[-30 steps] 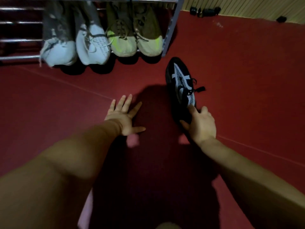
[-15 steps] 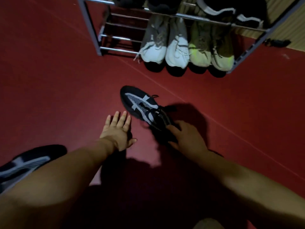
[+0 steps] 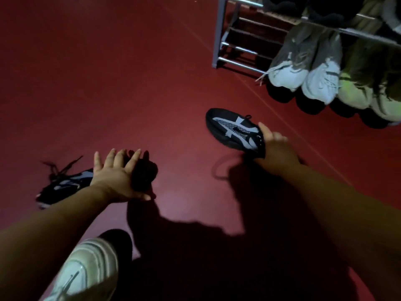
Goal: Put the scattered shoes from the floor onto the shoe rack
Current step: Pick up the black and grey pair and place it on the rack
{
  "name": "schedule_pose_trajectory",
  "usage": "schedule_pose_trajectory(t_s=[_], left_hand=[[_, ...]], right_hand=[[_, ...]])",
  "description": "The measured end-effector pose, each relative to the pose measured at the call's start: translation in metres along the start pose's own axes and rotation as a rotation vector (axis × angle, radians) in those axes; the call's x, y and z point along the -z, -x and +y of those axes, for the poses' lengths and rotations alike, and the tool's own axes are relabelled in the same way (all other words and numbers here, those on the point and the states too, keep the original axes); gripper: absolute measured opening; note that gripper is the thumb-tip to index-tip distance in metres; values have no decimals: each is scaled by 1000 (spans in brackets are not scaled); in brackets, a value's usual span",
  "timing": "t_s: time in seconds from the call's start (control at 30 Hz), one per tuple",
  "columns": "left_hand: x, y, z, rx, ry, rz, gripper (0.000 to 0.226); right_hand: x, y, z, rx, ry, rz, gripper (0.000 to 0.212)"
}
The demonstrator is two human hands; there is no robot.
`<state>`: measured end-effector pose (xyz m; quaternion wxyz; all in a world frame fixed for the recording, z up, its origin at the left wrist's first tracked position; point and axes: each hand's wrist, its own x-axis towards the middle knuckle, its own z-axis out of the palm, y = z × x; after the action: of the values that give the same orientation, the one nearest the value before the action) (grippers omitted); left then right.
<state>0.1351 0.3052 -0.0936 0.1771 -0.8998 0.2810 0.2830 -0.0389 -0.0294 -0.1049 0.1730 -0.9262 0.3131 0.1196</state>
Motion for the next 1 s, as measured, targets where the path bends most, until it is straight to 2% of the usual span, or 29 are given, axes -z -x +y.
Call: schedule_pose_trajectory(t_s=[0.1, 0.17, 0.33, 0.47, 0.57, 0.63, 0.73, 0.83, 0.9, 0.93, 0.97, 1.0], left_hand=[[-16, 6, -19, -24, -28, 73, 116], [-18, 4, -19, -34, 6, 112, 111], [-5, -7, -14, -24, -48, 72, 109], [33, -11, -6, -101, 35, 229, 111], [67, -19, 18, -463, -75, 501, 104], [85, -23, 47, -736, -207, 615, 94], [103, -16, 100, -1052, -374, 731, 90], [112, -14, 148, -1419, -430, 910, 63], [107, -18, 173, -1681, -501, 938, 51], [97, -22, 186, -1743, -568, 961, 48], [85, -24, 199, -1732, -731, 992, 45], [75, -29, 210, -1599, -867, 1063, 44]], right_hand=[[4, -16, -20, 214, 164, -14, 100], [1, -23, -38, 266, 221, 8, 93], [8, -16, -61, 75, 148, 28, 92], [22, 2, -20, -31, 102, 103, 84], [29, 19, 15, -253, -31, 99, 81], [28, 32, 30, -379, -76, 65, 82], [25, 49, 44, -460, -125, 43, 80], [24, 60, 51, -509, -204, 95, 75], [24, 65, 55, -550, -241, 154, 71], [24, 68, 57, -572, -265, 177, 69], [25, 70, 61, -588, -309, 191, 67], [25, 72, 65, -595, -377, 198, 65]])
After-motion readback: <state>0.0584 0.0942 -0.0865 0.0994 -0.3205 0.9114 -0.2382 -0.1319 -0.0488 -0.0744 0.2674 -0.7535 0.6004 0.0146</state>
